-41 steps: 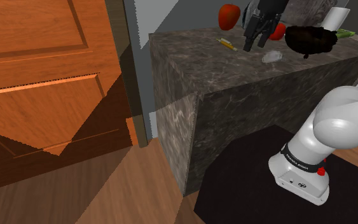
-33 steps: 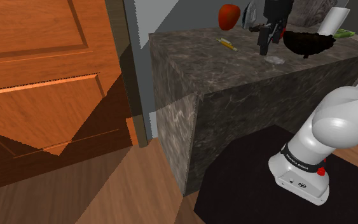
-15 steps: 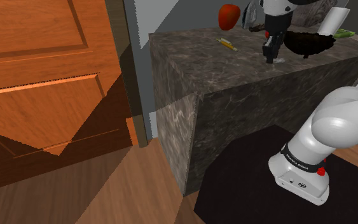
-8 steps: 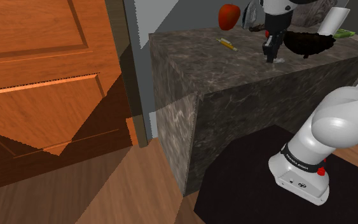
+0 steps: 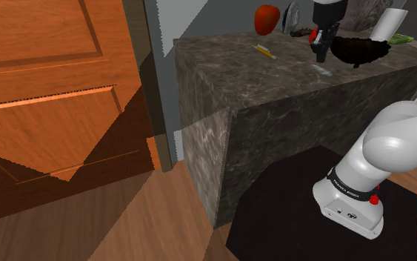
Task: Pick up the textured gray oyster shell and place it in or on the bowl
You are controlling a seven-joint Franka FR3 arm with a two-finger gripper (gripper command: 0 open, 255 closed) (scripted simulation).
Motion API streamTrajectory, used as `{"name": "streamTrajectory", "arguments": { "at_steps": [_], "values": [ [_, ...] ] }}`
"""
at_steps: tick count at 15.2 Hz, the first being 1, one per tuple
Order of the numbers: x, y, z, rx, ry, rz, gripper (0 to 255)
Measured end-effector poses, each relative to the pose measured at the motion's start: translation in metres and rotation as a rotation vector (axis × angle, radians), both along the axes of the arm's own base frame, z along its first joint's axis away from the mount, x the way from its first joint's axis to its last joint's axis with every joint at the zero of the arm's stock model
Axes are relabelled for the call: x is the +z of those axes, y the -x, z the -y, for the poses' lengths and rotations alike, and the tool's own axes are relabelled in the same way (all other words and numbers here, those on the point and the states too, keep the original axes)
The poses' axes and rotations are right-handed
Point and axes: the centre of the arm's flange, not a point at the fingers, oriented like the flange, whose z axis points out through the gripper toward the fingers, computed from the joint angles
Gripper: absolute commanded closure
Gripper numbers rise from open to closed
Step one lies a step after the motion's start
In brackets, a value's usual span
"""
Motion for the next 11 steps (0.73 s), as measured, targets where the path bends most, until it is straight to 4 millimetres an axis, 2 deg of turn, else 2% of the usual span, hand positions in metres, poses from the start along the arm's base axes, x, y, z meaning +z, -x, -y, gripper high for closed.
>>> {"name": "streamTrajectory", "arguments": {
  "at_steps": [1, 2, 3, 7, 11],
  "values": [
    [0.005, 0.000, 0.000, 0.000, 0.000, 0.000, 255],
    [0.005, 0.000, 0.000, 0.000, 0.000, 0.000, 0],
    [0.005, 0.000, 0.000, 0.000, 0.000, 0.000, 0],
    [-0.001, 0.037, 0.049, 0.081, -0.223, 0.120, 0],
    [-0.024, 0.042, 0.059, 0.097, -0.256, 0.139, 0]
  ]
}}
